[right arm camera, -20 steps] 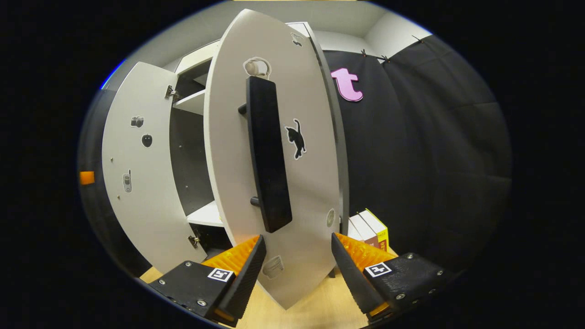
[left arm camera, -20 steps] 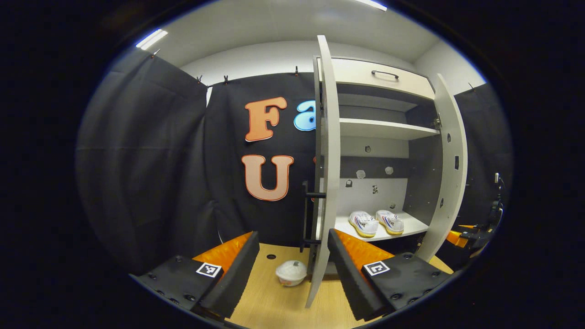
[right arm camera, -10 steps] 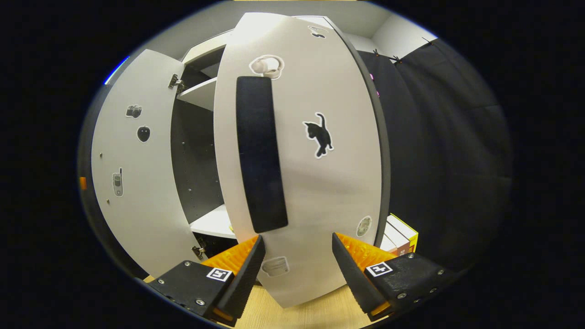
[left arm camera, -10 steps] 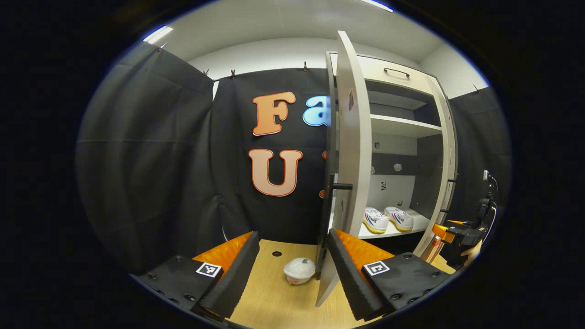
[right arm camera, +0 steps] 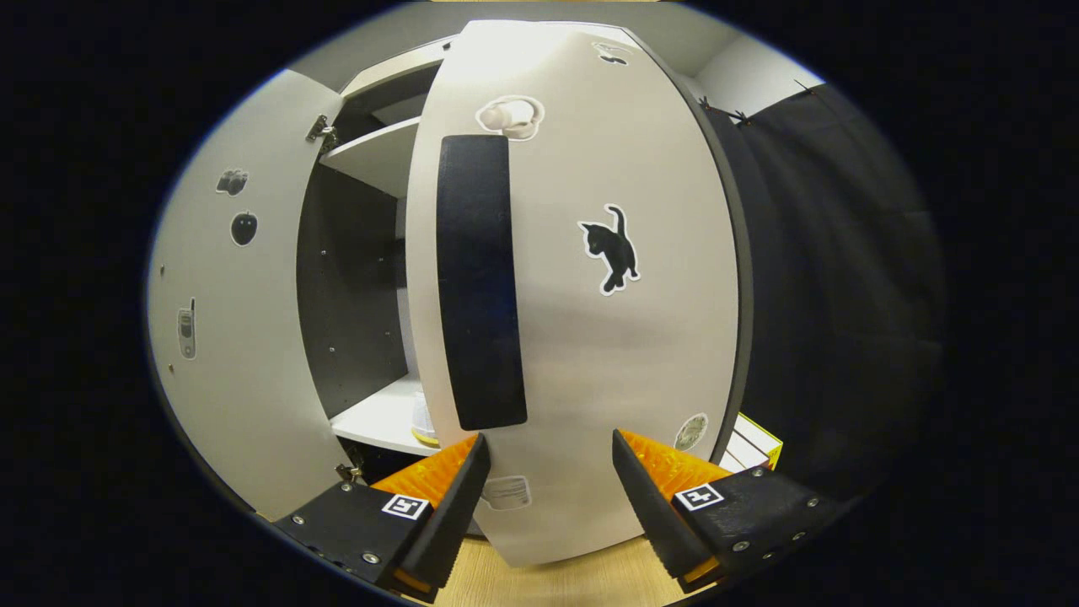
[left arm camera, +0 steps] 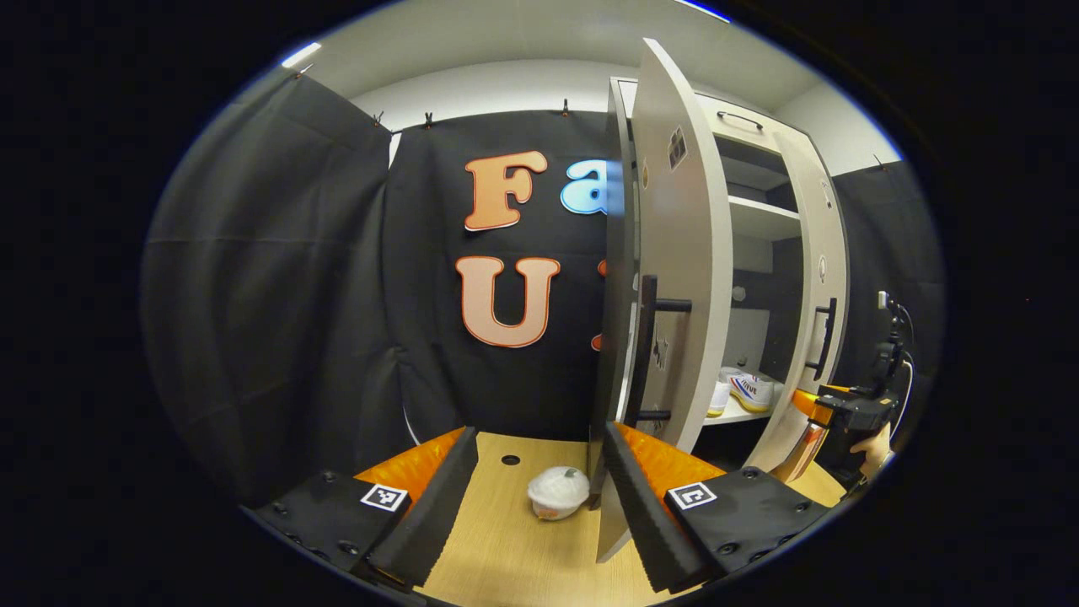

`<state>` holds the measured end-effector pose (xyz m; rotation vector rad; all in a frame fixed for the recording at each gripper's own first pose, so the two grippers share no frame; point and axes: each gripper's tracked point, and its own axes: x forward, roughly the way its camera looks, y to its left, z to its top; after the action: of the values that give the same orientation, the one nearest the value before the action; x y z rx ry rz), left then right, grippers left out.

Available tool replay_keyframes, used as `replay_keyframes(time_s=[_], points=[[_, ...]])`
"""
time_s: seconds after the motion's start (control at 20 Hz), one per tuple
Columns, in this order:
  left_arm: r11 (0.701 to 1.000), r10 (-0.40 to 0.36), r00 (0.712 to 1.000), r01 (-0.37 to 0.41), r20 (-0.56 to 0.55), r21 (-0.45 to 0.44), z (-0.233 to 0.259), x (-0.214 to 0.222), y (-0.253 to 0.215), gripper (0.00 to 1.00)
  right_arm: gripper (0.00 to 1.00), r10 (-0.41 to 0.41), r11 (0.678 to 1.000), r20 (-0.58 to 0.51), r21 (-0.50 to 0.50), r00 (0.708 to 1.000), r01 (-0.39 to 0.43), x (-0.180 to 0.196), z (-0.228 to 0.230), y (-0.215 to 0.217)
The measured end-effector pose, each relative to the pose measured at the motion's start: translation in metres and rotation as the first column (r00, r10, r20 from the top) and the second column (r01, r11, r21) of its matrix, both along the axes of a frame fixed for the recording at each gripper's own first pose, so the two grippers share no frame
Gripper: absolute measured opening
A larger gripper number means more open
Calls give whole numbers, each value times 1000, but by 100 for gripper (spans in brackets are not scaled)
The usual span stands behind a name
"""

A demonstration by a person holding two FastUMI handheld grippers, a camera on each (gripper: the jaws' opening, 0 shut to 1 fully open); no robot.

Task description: Grab one shoe with the right hand and put it into the shoe cabinet, grab the other shoe with the left hand and put it into the shoe cabinet; then close the right door with the right hand and the left door with the left hand.

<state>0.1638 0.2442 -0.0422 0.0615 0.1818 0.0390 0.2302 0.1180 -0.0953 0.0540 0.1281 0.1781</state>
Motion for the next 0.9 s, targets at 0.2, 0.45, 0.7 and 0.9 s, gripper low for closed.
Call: replay_keyframes(time_s=[0.2, 0.45, 0.7, 0.9], points=[[999, -41, 999, 42, -20, 30, -21, 17, -2, 98, 91, -37, 999, 6, -18, 999, 37, 10, -1, 7], [991, -126, 991, 128, -52, 29, -51, 41, -18, 95, 91, -72, 996, 3, -42, 997, 72, 14, -10, 13], [980, -201, 975, 200, -96, -19, -79, 51, -39, 96, 91, -92, 995, -5, -33, 996, 92, 10, -10, 14], [974, -227, 969, 225, -96, -29, -80, 52, -45, 95, 91, -105, 994, -4, -39, 994, 105, -3, -10, 4]])
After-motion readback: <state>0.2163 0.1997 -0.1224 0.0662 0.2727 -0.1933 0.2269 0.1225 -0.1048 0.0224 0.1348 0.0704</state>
